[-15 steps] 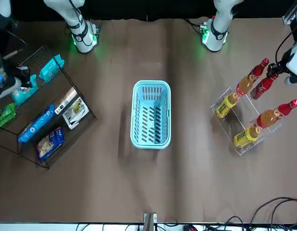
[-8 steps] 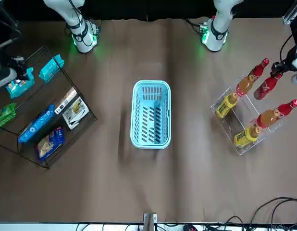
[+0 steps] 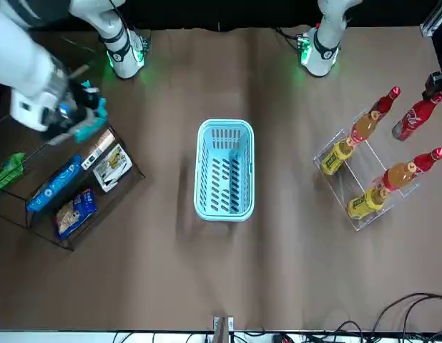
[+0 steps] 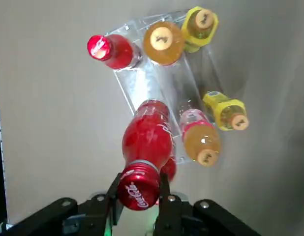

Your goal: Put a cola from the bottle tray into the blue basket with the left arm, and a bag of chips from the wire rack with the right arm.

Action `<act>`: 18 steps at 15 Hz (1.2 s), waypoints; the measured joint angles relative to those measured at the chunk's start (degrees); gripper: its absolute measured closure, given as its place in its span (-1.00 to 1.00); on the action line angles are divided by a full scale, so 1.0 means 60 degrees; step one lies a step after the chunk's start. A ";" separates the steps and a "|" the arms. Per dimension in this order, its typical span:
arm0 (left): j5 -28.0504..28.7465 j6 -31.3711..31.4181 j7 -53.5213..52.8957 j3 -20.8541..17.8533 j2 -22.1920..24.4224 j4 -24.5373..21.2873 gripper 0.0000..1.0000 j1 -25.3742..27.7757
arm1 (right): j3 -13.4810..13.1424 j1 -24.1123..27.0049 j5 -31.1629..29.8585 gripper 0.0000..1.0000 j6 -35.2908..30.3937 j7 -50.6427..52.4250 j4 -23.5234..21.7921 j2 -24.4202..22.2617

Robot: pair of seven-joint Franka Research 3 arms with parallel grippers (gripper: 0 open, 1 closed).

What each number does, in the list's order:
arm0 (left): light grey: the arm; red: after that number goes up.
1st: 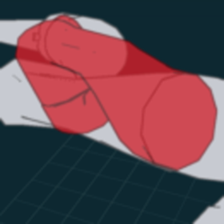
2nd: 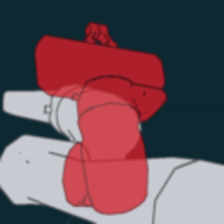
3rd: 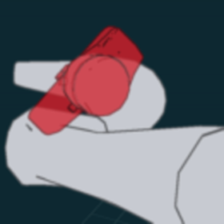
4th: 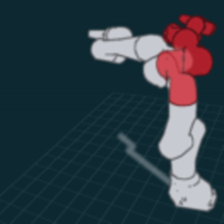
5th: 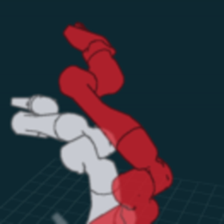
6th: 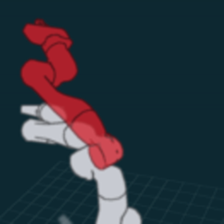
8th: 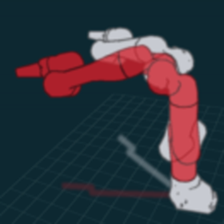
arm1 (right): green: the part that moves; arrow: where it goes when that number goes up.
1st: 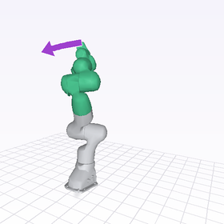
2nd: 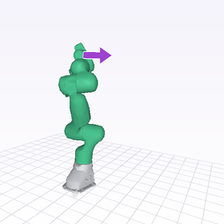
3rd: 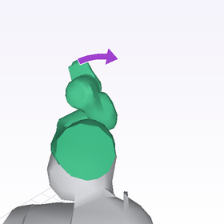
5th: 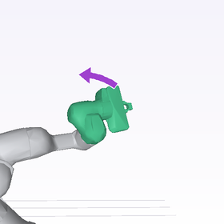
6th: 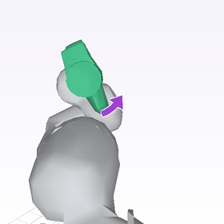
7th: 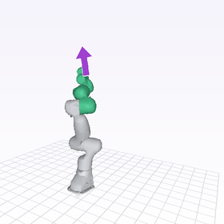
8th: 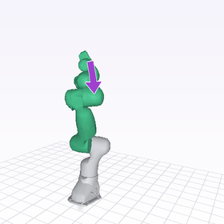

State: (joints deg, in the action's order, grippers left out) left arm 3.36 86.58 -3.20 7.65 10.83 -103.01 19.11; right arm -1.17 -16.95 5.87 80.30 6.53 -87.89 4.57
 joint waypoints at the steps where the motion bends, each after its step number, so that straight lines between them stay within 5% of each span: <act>1: -0.0001 -0.0329 0.0457 0.0240 -0.0262 0.0493 0.39 -0.0115 | 0.0001 -0.0274 0.0162 0.89 0.0350 -0.0316 -0.0005 0.0190; 7: -0.0940 -0.1252 0.3894 0.1561 -0.1324 0.1781 0.39 -0.1316 | 0.0007 -0.2076 0.0448 0.89 0.2568 -0.3443 0.0041 0.1411; 13: -0.1910 -0.0931 0.6216 0.1723 -0.1706 0.1829 0.39 -0.3014 | 0.0005 -0.3568 0.0462 0.89 0.5161 -0.6785 0.0792 0.3149; 18: -0.2301 -0.0047 0.7076 0.1727 -0.2230 0.1841 0.39 -0.3759 | -0.0009 -0.4073 0.0462 0.89 0.6643 -0.7838 0.1302 0.4445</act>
State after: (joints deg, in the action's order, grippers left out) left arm -10.44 86.30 39.26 18.01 -2.55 -91.96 -3.44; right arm -1.22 -41.39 8.65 120.16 -40.50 -80.08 31.24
